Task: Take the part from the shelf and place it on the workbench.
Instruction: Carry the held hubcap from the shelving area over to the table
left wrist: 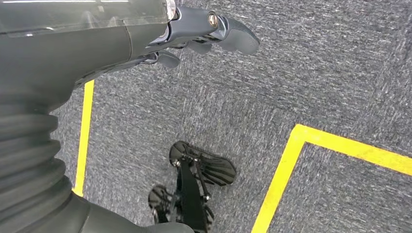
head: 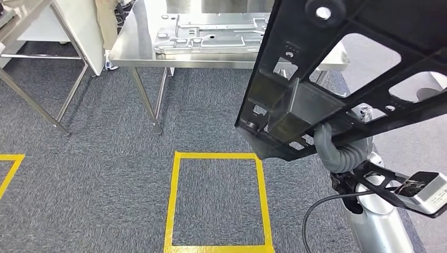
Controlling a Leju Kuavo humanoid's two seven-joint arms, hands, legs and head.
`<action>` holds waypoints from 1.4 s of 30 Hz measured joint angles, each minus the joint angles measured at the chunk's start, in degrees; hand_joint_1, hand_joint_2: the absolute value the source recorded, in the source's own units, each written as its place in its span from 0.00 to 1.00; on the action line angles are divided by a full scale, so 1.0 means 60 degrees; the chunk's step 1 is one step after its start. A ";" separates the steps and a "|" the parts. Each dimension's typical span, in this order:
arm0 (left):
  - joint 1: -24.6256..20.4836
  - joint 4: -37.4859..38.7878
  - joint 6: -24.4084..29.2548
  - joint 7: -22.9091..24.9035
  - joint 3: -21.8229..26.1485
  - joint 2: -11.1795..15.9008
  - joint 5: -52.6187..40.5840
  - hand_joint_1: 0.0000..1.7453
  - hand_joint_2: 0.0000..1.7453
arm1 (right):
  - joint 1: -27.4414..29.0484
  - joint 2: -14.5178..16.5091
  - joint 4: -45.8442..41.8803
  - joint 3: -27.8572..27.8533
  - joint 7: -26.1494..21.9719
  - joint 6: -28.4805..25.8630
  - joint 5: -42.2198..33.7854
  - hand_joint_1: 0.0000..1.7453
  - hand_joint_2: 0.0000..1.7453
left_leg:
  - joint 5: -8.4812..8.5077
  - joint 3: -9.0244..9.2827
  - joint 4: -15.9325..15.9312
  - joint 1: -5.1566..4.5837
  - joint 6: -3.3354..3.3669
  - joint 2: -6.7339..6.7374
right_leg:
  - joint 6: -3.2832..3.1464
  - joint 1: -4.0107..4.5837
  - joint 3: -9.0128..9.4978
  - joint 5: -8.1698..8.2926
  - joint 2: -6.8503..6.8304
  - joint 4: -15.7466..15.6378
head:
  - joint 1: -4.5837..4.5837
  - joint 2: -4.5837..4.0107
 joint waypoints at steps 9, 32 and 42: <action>-0.0015 0.0000 0.0081 0.0012 0.0004 -0.0015 0.0061 0.00 1.00 | -0.0083 -0.0165 0.0014 -0.0004 0.0816 -0.0096 -0.0093 1.00 1.00 | -0.0436 0.0334 0.0077 -0.0025 -0.0402 -0.0006 | -0.0288 -0.0005 0.1138 0.1339 -0.0040 -0.2760 | -0.0022 -0.0001; 0.0094 0.0000 0.0255 0.0145 0.0076 -0.0085 0.0107 0.00 1.00 | -0.0253 -0.0483 0.0126 0.0189 0.1280 -0.0131 -0.0123 1.00 1.00 | -0.0091 0.0125 0.0029 -0.0016 0.0023 -0.0051 | 0.0070 -0.0034 0.0223 0.0372 -0.0014 -0.0461 | -0.0031 0.0001; 0.0042 0.0003 0.0268 0.0145 0.0076 -0.0115 0.0052 0.00 1.00 | -0.0180 -0.0543 0.0107 0.0208 0.1193 -0.0156 -0.0026 1.00 1.00 | -0.0936 0.0080 0.0958 -0.0035 -0.0429 -0.0049 | -0.0402 -0.0019 0.1385 0.1298 -0.0043 -0.2879 | -0.0091 0.0000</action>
